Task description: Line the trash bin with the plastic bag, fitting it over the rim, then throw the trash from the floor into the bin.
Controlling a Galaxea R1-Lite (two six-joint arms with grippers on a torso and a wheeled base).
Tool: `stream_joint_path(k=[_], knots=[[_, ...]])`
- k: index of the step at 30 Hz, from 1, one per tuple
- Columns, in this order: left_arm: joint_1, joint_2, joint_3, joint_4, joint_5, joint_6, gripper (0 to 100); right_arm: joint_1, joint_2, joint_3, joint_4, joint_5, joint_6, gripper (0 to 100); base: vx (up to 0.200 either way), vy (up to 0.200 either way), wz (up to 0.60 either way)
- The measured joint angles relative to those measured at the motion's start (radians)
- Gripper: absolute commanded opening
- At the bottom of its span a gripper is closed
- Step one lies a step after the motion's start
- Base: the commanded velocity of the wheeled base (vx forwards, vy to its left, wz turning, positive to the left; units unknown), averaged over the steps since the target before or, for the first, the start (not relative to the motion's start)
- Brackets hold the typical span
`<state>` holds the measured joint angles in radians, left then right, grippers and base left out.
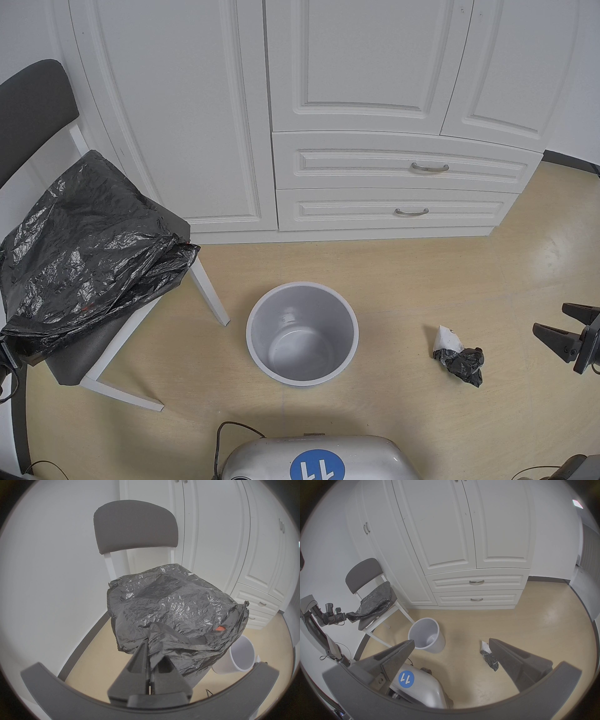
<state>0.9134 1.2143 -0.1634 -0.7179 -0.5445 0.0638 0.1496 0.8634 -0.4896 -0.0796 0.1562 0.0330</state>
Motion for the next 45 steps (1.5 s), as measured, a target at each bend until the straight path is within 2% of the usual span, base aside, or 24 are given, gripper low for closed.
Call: stream_joint_path(k=[2,3,12,20,29,30,45], knots=[[0.0,-0.004,0.002,0.007,0.001,0.001,0,0.0,0.0,0.0,0.0,0.0,0.0,100,0.0,0.0,0.0],[0.0,-0.004,0.004,0.013,0.001,0.002,100,0.0,0.0,0.0,-0.001,0.0,0.0,100,0.0,0.0,0.0],[0.001,0.02,0.018,0.017,0.009,0.026,100,0.0,0.001,-0.002,-0.001,0.0,0.0,100,0.0,0.0,0.0],[0.002,0.067,0.019,0.003,0.081,0.074,100,0.001,-0.003,-0.003,-0.001,0.0,0.0,100,0.0,0.0,0.0],[0.002,0.079,0.021,0.003,0.083,0.076,100,0.0,-0.005,-0.003,-0.001,-0.001,0.0,100,0.0,0.0,0.0],[0.002,0.078,0.021,0.002,0.083,0.076,0,0.0,-0.005,-0.003,-0.001,-0.001,0.0,100,0.0,0.0,0.0],[0.0,0.038,0.023,0.003,0.079,0.068,0,0.0,-0.005,-0.006,-0.003,-0.002,0.001,100,0.0,0.0,0.0]])
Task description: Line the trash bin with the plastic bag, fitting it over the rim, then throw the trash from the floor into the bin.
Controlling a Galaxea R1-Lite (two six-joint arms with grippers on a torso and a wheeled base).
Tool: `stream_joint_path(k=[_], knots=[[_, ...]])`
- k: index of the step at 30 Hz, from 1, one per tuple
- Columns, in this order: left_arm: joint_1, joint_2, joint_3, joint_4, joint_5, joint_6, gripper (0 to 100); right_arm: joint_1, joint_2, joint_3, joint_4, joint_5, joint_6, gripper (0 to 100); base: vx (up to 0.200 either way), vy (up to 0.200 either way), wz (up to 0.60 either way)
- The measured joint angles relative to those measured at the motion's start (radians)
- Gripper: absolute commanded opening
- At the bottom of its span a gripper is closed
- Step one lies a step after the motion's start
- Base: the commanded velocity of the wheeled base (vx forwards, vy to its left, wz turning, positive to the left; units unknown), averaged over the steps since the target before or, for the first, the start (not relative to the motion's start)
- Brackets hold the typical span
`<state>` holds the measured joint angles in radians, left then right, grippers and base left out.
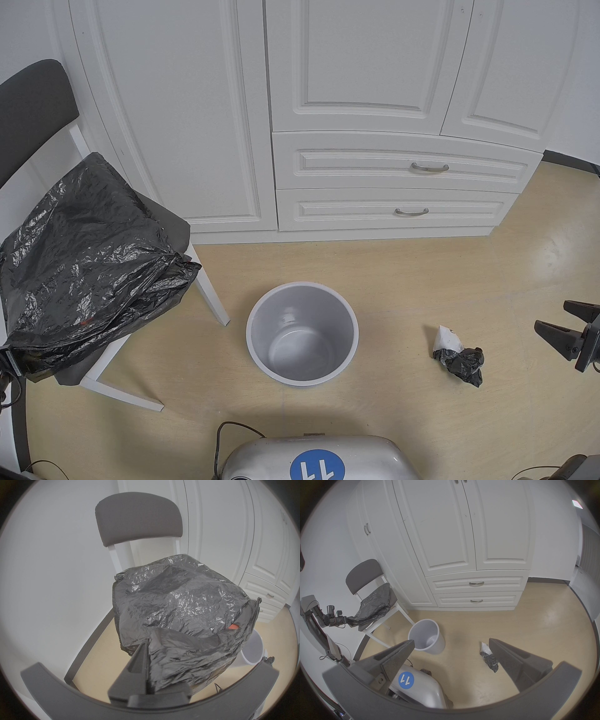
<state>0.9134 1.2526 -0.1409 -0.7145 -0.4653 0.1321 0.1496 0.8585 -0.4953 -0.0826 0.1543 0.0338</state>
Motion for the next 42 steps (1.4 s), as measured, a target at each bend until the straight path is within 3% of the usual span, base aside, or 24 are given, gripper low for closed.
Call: stream_joint_path(k=[5,10,16,20,28,34,42], knots=[[-0.019,-0.043,-0.001,0.0,-0.005,-0.015,0,0.001,0.0,-0.001,0.0,0.0,0.0,100,0.0,0.0,0.0],[-0.107,-0.097,-0.017,0.002,-0.005,-0.126,0,0.0,0.0,-0.002,0.0,0.0,0.0,100,0.0,0.0,0.0],[-0.328,-0.171,-0.08,0.01,0.001,-0.346,0,0.0,0.003,-0.006,0.0,-0.001,0.002,100,0.0,0.0,0.0],[-0.493,-0.211,-0.139,0.012,0.024,-0.437,0,0.001,0.006,-0.011,-0.005,-0.001,0.004,100,0.0,0.0,0.0],[-0.79,-0.23,-0.259,0.008,0.152,-0.515,0,0.01,0.023,-0.015,-0.046,-0.003,0.01,100,0.0,0.0,0.0],[-0.936,-0.199,-0.35,0.002,0.206,-0.541,0,0.059,0.071,-0.025,-0.122,-0.014,0.012,100,0.0,0.0,0.0],[-1.146,-0.139,-0.474,0.0,0.298,-0.546,0,0.219,0.208,-0.042,-0.303,-0.138,0.071,100,0.0,0.0,0.0]])
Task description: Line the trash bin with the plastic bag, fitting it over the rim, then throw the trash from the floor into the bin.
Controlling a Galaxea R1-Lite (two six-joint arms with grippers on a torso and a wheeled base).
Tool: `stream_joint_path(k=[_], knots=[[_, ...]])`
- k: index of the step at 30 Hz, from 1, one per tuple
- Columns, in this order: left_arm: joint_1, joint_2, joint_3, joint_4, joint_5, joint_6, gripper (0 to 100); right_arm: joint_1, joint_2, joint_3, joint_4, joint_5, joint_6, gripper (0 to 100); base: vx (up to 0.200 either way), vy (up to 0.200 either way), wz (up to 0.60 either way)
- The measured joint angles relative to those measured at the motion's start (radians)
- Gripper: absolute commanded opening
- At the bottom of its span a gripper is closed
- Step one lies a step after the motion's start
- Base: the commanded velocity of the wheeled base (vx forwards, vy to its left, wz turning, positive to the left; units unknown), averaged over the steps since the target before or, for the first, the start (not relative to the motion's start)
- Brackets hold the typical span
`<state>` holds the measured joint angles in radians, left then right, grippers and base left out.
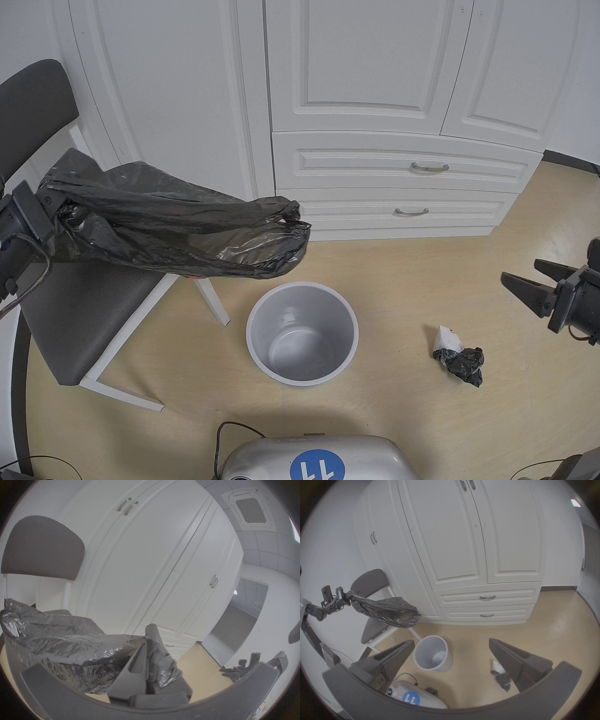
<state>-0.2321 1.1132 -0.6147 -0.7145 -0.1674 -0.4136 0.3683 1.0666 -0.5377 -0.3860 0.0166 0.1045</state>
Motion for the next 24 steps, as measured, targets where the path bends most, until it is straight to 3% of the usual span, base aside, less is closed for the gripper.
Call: stream_joint_path(k=[7,10,16,24], knots=[[-0.24,0.047,-0.06,-0.004,0.179,0.002,0,0.197,0.129,0.009,-0.161,-0.073,0.139,100,0.0,0.0,0.0],[-0.301,0.06,-0.076,-0.005,0.22,0.003,0,0.261,0.191,0.011,-0.209,-0.114,0.164,100,0.0,0.0,0.0],[-0.356,0.074,-0.094,-0.006,0.248,0.005,0,0.331,0.334,0.011,-0.341,-0.199,0.186,100,0.0,0.0,0.0],[-0.386,0.046,-0.096,-0.012,0.252,0.007,0,0.336,0.408,0.01,-0.403,-0.244,0.186,100,0.0,0.0,0.0]])
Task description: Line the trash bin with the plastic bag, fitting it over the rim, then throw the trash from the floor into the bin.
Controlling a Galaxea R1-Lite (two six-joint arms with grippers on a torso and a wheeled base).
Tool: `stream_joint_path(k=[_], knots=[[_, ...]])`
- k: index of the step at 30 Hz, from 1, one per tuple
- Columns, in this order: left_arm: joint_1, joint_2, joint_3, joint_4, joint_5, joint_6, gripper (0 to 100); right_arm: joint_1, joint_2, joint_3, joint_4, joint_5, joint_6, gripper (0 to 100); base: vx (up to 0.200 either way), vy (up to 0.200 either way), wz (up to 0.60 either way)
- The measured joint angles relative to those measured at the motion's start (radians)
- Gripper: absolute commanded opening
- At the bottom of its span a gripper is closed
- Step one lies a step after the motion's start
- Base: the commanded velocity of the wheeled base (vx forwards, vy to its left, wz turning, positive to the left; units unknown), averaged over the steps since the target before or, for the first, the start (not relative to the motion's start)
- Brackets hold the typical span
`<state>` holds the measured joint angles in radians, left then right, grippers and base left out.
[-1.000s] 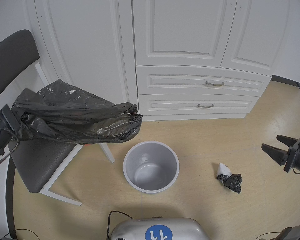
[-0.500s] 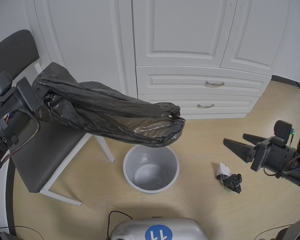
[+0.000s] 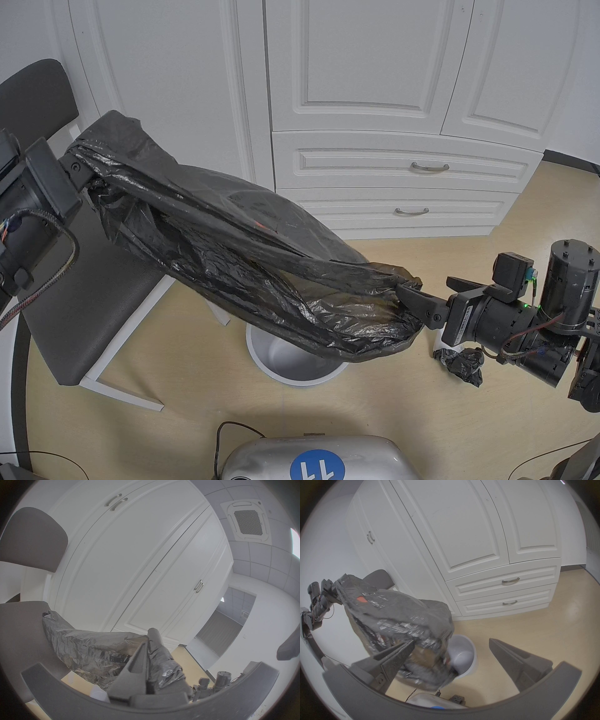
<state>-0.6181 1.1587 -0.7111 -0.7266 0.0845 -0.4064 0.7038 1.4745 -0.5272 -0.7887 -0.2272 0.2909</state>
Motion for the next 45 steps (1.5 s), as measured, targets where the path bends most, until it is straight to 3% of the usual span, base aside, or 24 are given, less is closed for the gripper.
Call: stream_joint_path(k=[5,12,18,31,45], knots=[[-0.032,-0.008,0.0,-0.001,0.001,0.001,0,-0.005,-0.012,0.011,0.026,-0.001,-0.031,100,0.0,0.0,0.0],[-0.043,-0.005,-0.004,-0.013,0.014,0.003,0,0.005,-0.09,0.028,0.191,0.008,-0.085,100,0.0,0.0,0.0],[-0.05,0.019,-0.02,-0.039,0.06,-0.001,0,0.095,-0.169,0.036,0.306,0.03,-0.094,100,0.0,0.0,0.0],[-0.1,0.061,-0.049,-0.081,0.116,-0.002,0,0.2,-0.055,0.054,0.198,0.039,0.013,100,0.0,0.0,0.0],[-0.157,0.061,-0.055,-0.089,0.161,0.003,0,0.213,0.061,0.042,0.157,0.03,0.082,100,0.0,0.0,0.0]])
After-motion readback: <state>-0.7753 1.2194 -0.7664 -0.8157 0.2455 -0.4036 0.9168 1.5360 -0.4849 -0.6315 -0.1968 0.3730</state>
